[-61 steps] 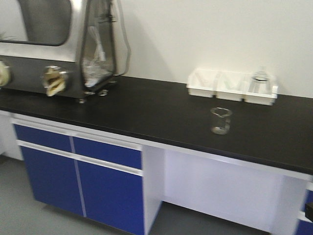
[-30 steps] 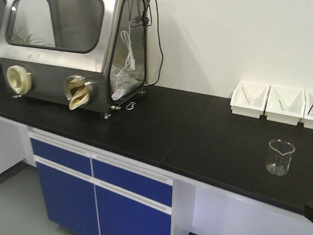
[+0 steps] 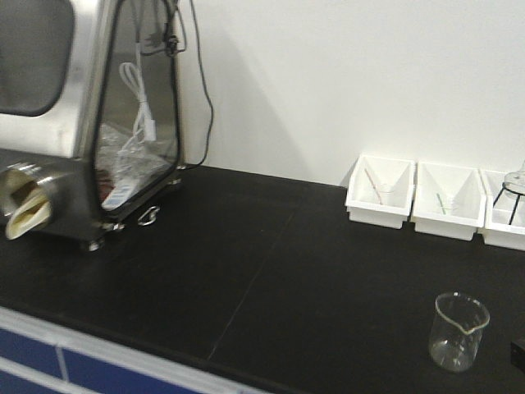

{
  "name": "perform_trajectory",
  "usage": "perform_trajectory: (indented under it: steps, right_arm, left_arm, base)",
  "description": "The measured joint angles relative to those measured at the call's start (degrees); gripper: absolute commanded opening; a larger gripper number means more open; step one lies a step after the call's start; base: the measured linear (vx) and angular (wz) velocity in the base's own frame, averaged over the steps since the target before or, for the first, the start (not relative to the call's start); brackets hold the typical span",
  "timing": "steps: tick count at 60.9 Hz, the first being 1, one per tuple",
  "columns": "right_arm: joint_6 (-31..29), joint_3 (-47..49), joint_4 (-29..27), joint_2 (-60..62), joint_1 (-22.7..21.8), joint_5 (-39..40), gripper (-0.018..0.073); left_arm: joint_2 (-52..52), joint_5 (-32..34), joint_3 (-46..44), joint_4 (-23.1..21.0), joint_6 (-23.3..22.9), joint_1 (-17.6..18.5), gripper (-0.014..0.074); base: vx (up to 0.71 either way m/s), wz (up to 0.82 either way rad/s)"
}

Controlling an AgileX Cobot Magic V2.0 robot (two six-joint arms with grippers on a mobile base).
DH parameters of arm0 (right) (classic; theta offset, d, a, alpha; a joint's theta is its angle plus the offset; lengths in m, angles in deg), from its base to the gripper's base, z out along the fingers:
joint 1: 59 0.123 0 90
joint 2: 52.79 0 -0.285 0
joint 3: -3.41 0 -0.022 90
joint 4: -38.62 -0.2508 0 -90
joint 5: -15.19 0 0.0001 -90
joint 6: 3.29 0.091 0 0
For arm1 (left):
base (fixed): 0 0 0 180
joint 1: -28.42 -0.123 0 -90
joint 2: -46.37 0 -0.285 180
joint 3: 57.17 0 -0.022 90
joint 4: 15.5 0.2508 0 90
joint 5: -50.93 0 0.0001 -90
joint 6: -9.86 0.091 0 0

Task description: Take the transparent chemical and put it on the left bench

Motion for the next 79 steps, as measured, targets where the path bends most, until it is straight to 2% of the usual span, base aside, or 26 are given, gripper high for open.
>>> perform_trajectory:
  steps: [44,79]
  right_arm:
    - [0.0,0.0,0.0,0.0,0.0,0.0,0.0000]
    - [0.0,0.0,0.0,0.0,0.0,0.0,0.0000]
  left_arm:
    - [0.0,0.0,0.0,0.0,0.0,0.0,-0.0003]
    - [0.0,0.0,0.0,0.0,0.0,0.0,-0.0003]
  base:
    - [0.29,-0.37]
    - [0.10,-0.26]
